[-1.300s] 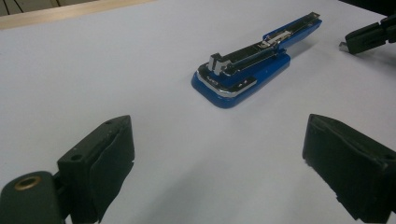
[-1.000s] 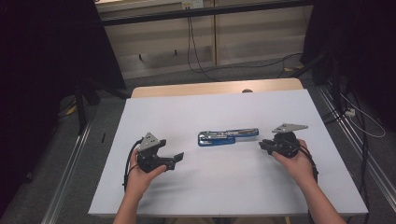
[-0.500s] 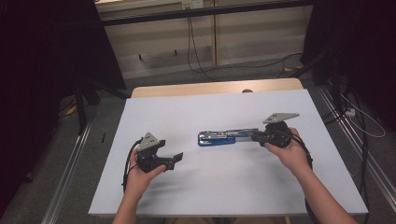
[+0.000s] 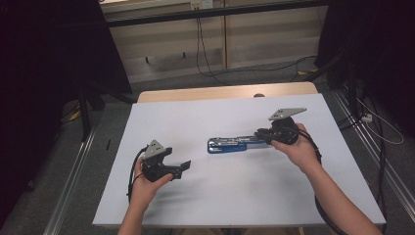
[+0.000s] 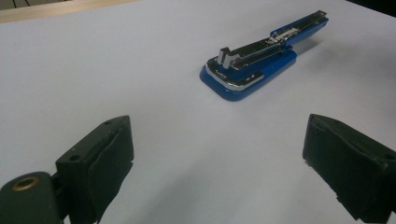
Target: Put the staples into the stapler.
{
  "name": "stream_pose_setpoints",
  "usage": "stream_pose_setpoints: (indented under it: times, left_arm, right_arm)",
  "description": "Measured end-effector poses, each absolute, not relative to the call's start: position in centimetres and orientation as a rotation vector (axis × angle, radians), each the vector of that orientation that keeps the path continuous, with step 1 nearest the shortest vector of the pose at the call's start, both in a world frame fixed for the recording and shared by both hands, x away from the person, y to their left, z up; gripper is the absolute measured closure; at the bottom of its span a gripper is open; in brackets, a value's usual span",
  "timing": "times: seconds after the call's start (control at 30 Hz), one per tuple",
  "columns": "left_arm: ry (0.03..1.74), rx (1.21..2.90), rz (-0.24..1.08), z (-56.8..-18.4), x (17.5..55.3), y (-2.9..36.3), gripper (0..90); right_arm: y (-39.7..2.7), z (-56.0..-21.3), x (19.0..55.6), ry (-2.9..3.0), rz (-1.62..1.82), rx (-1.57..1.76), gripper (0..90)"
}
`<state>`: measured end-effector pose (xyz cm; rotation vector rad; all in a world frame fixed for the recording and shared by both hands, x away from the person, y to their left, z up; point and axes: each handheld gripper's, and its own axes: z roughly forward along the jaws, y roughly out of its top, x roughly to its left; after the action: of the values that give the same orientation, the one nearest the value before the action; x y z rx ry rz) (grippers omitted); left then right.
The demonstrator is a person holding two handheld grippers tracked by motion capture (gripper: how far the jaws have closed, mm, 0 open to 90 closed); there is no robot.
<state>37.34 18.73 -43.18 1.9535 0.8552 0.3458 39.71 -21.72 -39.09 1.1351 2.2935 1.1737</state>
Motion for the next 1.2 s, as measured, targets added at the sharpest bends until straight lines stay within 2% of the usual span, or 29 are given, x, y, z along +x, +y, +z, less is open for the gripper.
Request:
stream_pose_setpoints:
  times: [1.2]
  left_arm:
    - [0.872, 1.943, 0.319, -43.5, 37.5, 18.7, 8.9]
  right_arm:
    - [-19.0, -38.1, 44.3, 2.495, 1.294, 0.779, 79.2]
